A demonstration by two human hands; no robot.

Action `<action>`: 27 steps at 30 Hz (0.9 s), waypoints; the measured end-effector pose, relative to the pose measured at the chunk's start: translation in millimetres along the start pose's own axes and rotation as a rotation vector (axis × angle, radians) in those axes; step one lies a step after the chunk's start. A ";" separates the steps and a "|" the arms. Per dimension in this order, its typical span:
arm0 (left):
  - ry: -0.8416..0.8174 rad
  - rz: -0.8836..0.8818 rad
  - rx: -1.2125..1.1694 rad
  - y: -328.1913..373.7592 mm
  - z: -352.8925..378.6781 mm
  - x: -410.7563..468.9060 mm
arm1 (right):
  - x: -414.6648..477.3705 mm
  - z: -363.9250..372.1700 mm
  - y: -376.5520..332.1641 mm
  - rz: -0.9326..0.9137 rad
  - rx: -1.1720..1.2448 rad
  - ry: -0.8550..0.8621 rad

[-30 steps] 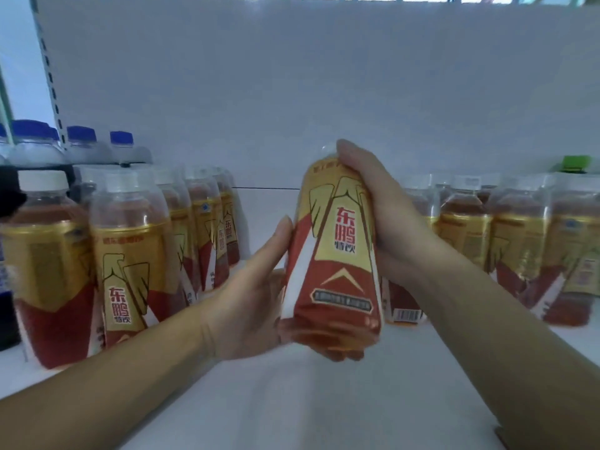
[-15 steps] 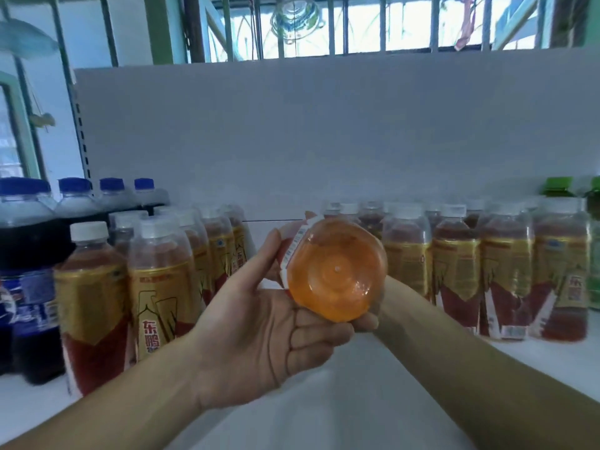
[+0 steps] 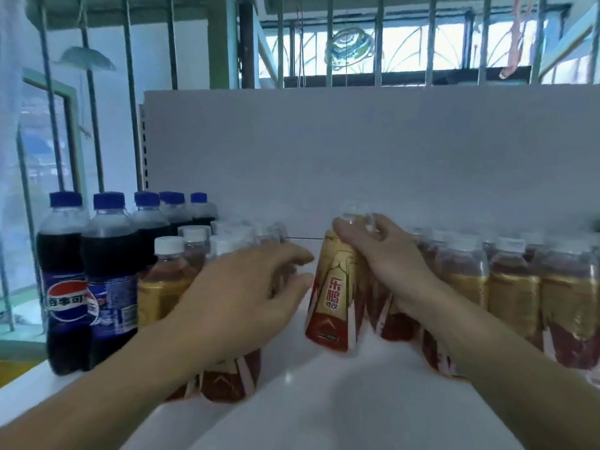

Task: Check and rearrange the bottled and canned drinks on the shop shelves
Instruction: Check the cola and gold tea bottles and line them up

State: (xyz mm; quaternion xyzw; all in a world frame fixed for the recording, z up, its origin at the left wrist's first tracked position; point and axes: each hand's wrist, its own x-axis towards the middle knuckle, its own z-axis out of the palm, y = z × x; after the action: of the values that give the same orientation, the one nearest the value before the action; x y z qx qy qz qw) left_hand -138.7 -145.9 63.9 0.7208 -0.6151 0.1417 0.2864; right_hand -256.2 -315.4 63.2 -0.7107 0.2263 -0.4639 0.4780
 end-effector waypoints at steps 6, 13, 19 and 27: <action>0.257 0.181 0.281 -35.1 -13.4 19.3 | 18.7 41.7 27.2 -0.026 -0.321 0.022; 0.348 0.185 0.267 -59.0 5.8 25.5 | 23.9 45.3 48.9 0.152 -0.395 -0.112; 0.335 0.232 0.266 -62.3 6.8 23.2 | 34.8 51.0 60.9 0.216 -0.530 -0.083; 0.386 0.295 0.258 -66.6 9.3 22.9 | 71.0 76.9 86.5 0.195 -0.593 -0.002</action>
State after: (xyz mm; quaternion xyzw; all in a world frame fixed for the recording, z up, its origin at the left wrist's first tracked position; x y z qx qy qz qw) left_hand -71.0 -164.6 53.4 0.6136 -0.6244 0.3938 0.2804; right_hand -145.2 -371.7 9.0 -0.7946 0.4183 -0.3291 0.2922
